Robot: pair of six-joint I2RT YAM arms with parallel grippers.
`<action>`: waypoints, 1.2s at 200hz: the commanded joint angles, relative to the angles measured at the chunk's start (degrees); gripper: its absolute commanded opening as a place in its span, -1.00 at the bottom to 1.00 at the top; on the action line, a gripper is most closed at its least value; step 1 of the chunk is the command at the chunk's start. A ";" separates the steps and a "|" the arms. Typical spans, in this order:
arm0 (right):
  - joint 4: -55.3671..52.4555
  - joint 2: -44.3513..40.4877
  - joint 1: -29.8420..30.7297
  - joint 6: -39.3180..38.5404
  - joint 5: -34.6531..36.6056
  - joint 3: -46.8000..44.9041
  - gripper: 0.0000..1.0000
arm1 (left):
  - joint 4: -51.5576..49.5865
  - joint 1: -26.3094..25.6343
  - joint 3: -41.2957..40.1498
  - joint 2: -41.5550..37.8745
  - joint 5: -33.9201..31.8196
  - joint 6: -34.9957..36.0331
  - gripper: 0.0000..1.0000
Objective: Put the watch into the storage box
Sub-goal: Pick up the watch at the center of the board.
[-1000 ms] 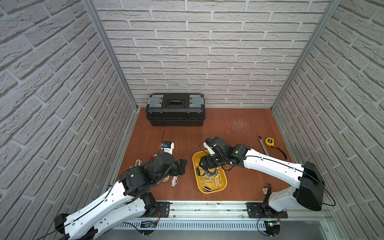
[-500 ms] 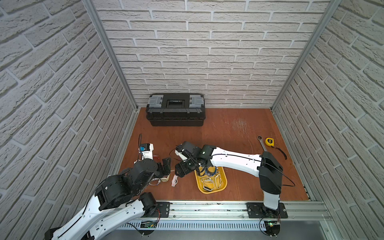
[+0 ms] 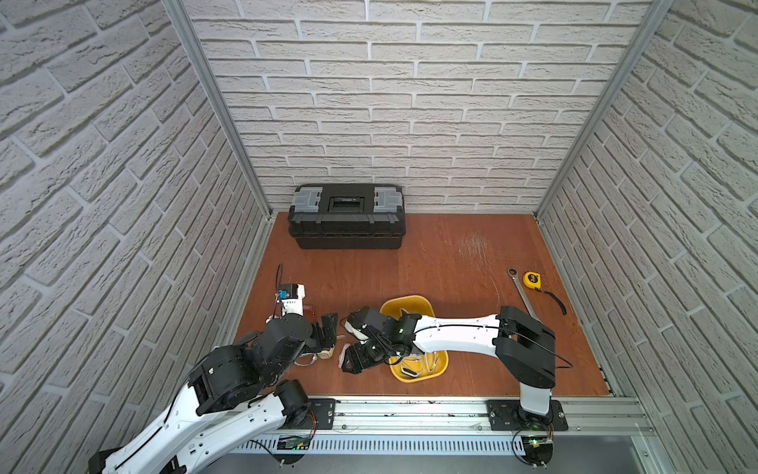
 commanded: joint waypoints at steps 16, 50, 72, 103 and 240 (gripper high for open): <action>10.72 0.73 0.16 2.68 -0.96 0.49 0.29 | 0.92 0.32 -1.14 -1.26 0.02 0.89 0.96; 9.48 2.87 0.16 2.76 -1.04 2.06 0.23 | 0.69 0.36 -1.58 -2.02 -0.05 0.84 0.97; 8.23 3.10 0.14 2.39 -0.55 3.07 0.21 | 0.52 0.32 -1.65 -2.13 -0.11 0.77 0.97; 6.61 5.70 0.08 1.95 -0.08 4.39 0.17 | 0.61 0.33 -1.85 -2.05 0.27 0.88 0.97; 4.84 8.19 -0.08 0.78 0.99 7.73 -0.72 | 0.08 0.32 -2.82 -2.65 1.02 1.10 0.96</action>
